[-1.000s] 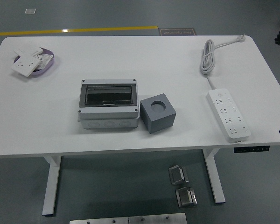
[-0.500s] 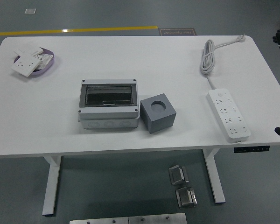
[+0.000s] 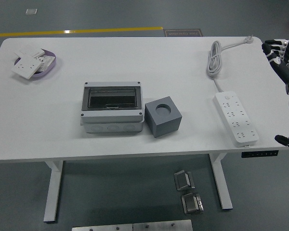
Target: Pick up the cylinder from the cube,place it in the box,flap close box
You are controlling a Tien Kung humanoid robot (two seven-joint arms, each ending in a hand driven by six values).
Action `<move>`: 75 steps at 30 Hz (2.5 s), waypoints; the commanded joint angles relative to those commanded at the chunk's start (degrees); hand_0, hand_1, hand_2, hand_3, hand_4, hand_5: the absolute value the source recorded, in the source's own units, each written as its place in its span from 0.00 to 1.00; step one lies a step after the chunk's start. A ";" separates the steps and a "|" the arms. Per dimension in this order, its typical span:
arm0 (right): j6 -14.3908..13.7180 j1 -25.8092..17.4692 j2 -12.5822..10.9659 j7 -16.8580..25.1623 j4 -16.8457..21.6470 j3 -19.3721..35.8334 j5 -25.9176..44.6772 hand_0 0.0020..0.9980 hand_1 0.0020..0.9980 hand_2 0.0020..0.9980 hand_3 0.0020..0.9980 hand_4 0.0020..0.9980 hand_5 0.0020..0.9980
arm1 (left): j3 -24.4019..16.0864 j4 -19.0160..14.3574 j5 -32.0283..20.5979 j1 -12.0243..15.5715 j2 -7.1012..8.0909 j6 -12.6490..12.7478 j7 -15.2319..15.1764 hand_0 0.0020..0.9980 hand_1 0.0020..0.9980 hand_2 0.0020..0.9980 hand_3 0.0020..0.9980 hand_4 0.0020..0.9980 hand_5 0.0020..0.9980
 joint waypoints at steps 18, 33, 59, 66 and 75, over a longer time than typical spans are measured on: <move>-1.25 -0.40 2.04 -0.70 -0.97 1.31 -1.01 0.75 0.62 0.60 0.61 0.95 0.69 | 11.40 -1.72 -9.52 -2.45 1.75 0.49 -6.58 0.59 0.61 0.56 0.58 0.59 0.24; -1.72 0.26 2.54 -0.45 -1.25 -0.78 0.81 0.75 0.63 0.62 0.63 0.90 0.60 | 12.26 -0.31 -11.41 -4.06 -0.43 0.83 -7.36 0.58 0.58 0.54 0.56 0.58 0.22; -2.13 0.75 3.30 0.95 -1.65 -2.32 1.60 0.75 0.64 0.62 0.63 0.89 0.59 | 9.77 0.00 -7.90 -3.75 -0.72 -1.10 -5.04 0.57 0.58 0.55 0.57 0.60 0.19; -3.16 0.24 4.52 1.61 -2.32 -4.27 4.04 0.63 0.63 0.64 0.66 0.86 0.47 | 8.31 0.00 -4.56 -4.28 0.20 -3.15 -2.61 0.57 0.58 0.55 0.57 0.60 0.18; -3.13 0.25 4.75 1.46 -2.39 -4.56 4.14 0.63 0.63 0.64 0.66 0.84 0.51 | 7.75 0.00 -4.93 -4.32 0.31 -2.20 -4.66 0.58 0.59 0.56 0.58 0.64 0.20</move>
